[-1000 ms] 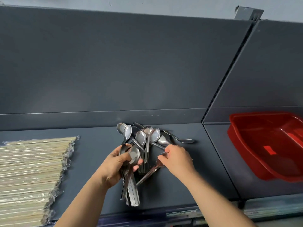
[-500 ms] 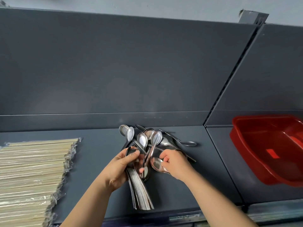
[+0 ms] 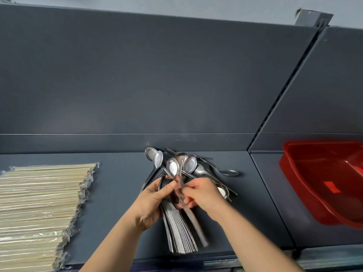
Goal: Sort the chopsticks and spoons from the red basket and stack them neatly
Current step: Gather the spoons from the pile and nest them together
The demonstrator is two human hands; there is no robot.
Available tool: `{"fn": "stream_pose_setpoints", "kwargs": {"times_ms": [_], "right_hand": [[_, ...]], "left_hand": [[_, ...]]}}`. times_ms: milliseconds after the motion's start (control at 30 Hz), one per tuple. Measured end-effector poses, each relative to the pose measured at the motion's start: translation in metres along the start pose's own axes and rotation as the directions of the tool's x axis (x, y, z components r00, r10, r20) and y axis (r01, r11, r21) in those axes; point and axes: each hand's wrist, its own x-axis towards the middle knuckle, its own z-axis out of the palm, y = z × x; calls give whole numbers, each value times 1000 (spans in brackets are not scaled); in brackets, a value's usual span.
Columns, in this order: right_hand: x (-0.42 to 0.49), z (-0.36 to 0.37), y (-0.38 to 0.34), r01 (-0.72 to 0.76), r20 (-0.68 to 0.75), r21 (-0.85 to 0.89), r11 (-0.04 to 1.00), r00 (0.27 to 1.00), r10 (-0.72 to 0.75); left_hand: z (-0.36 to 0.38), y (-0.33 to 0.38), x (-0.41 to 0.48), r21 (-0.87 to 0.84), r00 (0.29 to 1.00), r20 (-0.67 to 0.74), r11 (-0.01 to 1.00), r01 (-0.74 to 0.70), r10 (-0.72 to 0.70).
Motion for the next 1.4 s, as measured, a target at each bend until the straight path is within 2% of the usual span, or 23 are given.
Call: {"fn": "stream_pose_setpoints", "kwargs": {"times_ms": [200, 300, 400, 567, 767, 833, 900, 967, 1100, 1200, 1300, 1400], "right_hand": [[-1, 11, -1, 8, 56, 81, 997, 998, -12], [8, 7, -4, 13, -18, 99, 995, 1000, -11], [27, -1, -8, -3, -194, -87, 996, 981, -14], [53, 10, -5, -4, -196, -311, 950, 979, -60], [55, -7, -8, 44, -221, -267, 963, 970, -106], [49, -25, -14, 44, -310, -206, 978, 945, -108], [37, -41, -19, 56, -385, -19, 998, 921, -59], [22, -45, -23, 50, -362, 197, 979, 932, 26], [2, -29, -14, 17, -267, 443, 896, 957, 114], [-10, -19, -6, 32, -269, 554, 832, 952, 143], [-18, -16, 2, 65, -288, 621, 781, 946, 150], [-23, -9, 6, 50, -254, 625, 779, 957, 142]], "left_hand": [[-7, 3, -3, 80, 997, -67, 997, -24, 29], [-9, 1, -4, 49, 985, -165, 998, -36, 44], [-16, 3, -8, -3, 983, -175, 998, -56, 54], [-29, 4, -12, -72, 967, -249, 995, -73, 53], [-37, 5, -12, -149, 957, -290, 988, -46, 1], [-36, 6, -11, -162, 959, -283, 986, -38, -9], [-32, 8, -11, -163, 968, -250, 986, -33, -9], [-27, 7, -11, -163, 980, -198, 986, -33, 1], [-12, 6, -6, -139, 987, -155, 988, -71, 49], [-2, 7, -2, -128, 989, -122, 986, -104, 88], [-2, 2, 3, -120, 982, -174, 988, -95, 73], [-1, 0, 5, -135, 976, -207, 986, -102, 73]]}}
